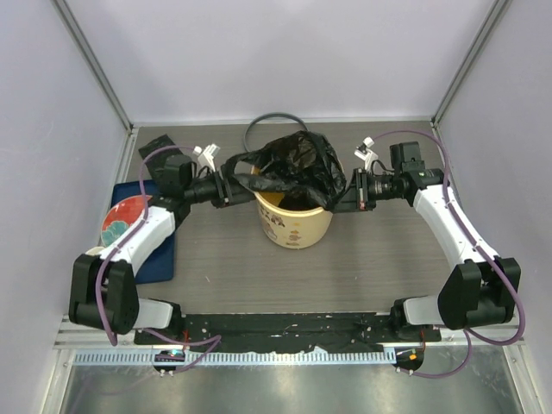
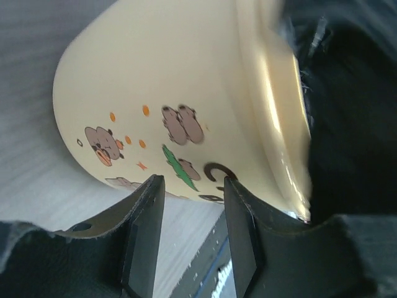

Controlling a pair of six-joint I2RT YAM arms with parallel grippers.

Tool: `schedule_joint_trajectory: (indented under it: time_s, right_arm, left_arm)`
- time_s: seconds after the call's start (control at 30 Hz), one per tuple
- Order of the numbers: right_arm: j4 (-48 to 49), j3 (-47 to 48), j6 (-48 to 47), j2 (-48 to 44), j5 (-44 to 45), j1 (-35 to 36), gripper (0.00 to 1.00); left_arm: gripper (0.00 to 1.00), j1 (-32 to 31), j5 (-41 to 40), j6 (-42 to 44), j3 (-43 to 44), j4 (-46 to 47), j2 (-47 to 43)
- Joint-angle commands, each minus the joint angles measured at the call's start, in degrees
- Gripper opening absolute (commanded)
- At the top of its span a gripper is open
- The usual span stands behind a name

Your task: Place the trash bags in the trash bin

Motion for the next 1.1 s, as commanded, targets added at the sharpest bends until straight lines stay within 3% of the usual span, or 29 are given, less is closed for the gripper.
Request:
schedule_joint_trajectory:
  time_s: [0.0, 0.07, 0.13, 0.17, 0.2, 0.3, 0.43, 0.53, 0.67, 0.73, 0.87, 1.07]
  right_arm:
    - [11.6, 0.0, 8.5, -1.6, -1.8, 2.3, 0.01]
    - [11.4, 0.4, 8.6, -1.4, -1.3, 2.3, 0.01]
    - [5.7, 2.6, 5.5, -1.8, -0.6, 1.9, 0.11]
    - [3.2, 3.3, 2.5, -2.0, 0.0, 0.8, 0.18]
    - [0.9, 5.1, 0.7, -2.3, 0.1, 0.1, 0.33]
    - [-10.8, 9.4, -5.0, -3.2, 2.3, -2.5, 0.57]
    - [-19.1, 15.3, -10.5, -4.1, 6.1, -3.9, 0.68]
    - [-19.0, 21.1, -8.9, -4.1, 11.5, -3.9, 0.69]
    - [-8.2, 27.1, -0.1, -3.8, 21.4, 0.0, 0.65]
    - [-7.2, 31.6, -1.0, -0.8, 31.8, 5.4, 0.64]
    - [-8.5, 36.9, -3.0, 5.2, 42.4, 15.2, 0.62]
    - [-7.1, 39.9, -4.2, 10.4, 49.8, 18.5, 0.62]
  left_arm:
    - [0.47, 0.3, -0.2, 0.3, 6.5, 8.3, 3.3]
    - [0.52, 3.1, -0.2, 1.8, 8.2, 6.8, 4.3]
    - [0.61, 7.6, 2.6, 1.8, 8.5, 5.4, 3.9]
    - [0.71, 9.2, 3.4, 2.4, 8.5, 4.2, 2.4]
    - [0.75, 12.0, 5.5, 2.7, 8.5, 3.2, 1.6]
    - [0.89, 17.7, 7.6, 6.3, 9.5, -2.6, -3.0]
    - [0.94, 20.5, 11.0, 10.8, 11.8, -9.8, -6.3]
    - [0.99, 19.6, 11.9, 10.7, 13.6, -9.0, -7.1]
    - [0.99, 15.1, 3.1, 11.9, 16.5, -9.0, -5.8]
    - [0.98, 13.1, 0.3, 12.2, 18.9, -10.3, -4.5]
    - [0.95, 9.9, -5.6, 14.8, 24.0, -17.0, -0.4]
    - [0.95, 5.0, -8.1, 14.9, 26.3, -18.0, 1.0]
